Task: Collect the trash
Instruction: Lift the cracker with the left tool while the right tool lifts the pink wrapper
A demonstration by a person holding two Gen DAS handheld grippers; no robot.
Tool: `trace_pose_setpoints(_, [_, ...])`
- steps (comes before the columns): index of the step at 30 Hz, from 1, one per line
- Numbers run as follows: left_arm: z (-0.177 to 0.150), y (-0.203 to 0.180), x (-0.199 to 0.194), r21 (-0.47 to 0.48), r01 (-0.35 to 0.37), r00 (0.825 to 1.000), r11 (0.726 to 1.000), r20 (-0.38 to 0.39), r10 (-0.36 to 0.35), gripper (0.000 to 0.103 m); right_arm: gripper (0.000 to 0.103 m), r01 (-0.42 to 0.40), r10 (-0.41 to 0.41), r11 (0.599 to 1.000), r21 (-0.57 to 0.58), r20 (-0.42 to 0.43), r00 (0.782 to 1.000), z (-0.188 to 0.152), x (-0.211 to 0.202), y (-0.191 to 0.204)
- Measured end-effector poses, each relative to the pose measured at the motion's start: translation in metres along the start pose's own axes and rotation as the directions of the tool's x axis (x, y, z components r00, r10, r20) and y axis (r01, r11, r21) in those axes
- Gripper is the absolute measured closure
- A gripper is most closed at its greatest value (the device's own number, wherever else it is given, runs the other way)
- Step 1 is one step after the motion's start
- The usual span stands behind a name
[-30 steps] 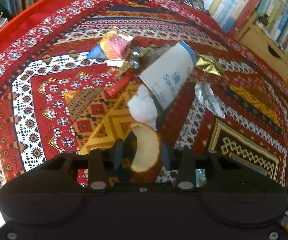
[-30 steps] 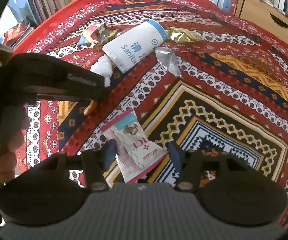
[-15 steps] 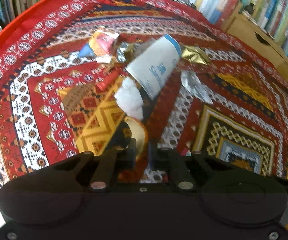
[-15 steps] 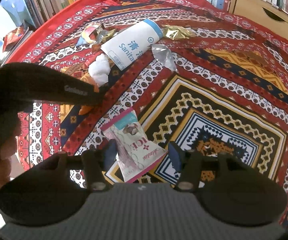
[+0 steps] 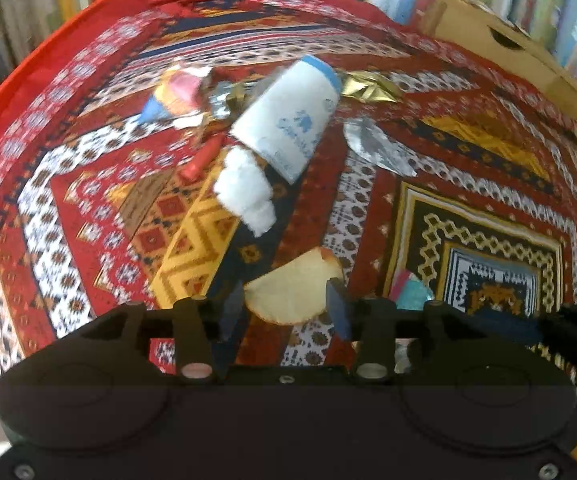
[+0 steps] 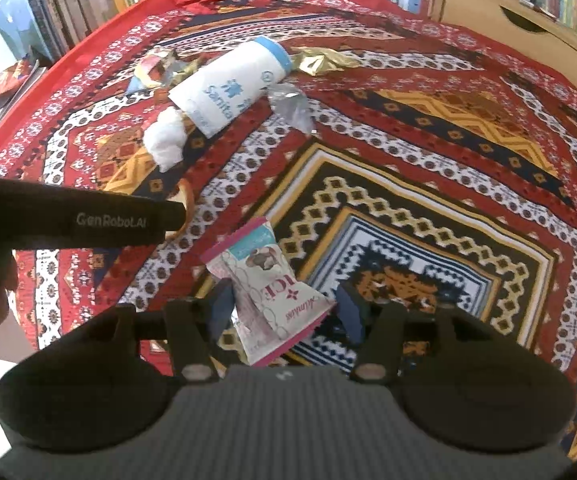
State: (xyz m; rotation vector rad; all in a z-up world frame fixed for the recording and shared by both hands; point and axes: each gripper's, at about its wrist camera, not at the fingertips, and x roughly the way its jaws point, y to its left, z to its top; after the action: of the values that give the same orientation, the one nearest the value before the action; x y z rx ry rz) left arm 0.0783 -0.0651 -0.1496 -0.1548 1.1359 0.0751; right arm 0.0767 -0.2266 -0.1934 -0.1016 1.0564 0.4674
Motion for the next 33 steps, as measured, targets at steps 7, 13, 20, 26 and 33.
trace_pose_setpoints(7, [0.004, -0.013, 0.001, 0.123, 0.018, 1.000, 0.992, 0.008, -0.019, 0.046, 0.043, 0.011, -0.011, 0.999, 0.048, 0.000, 1.000, -0.001, -0.001, -0.017])
trace_pose_setpoints(13, [0.004, -0.016, -0.001, 0.129, 0.030, 0.999, 0.991, 0.008, -0.031, 0.031, 0.043, 0.007, -0.007, 0.998, 0.059, 0.002, 1.000, -0.002, -0.001, -0.022])
trace_pose_setpoints(20, [0.012, -0.019, 0.022, 0.087, 0.011, 1.000, 0.996, -0.027, -0.009, 0.038, 0.043, 0.002, -0.002, 0.999, 0.054, 0.002, 1.000, -0.003, -0.001, -0.023])
trace_pose_setpoints(26, [0.010, -0.019, 0.020, 0.062, -0.002, 0.999, 0.998, -0.042, 0.005, 0.060, 0.043, -0.007, 0.007, 0.998, 0.058, -0.001, 1.000, -0.007, -0.001, -0.026])
trace_pose_setpoints(33, [0.005, -0.012, 0.007, -0.038, -0.007, 0.999, 0.999, -0.039, 0.005, 0.071, 0.044, -0.020, 0.020, 0.999, 0.041, 0.007, 1.000, -0.006, -0.002, -0.021])
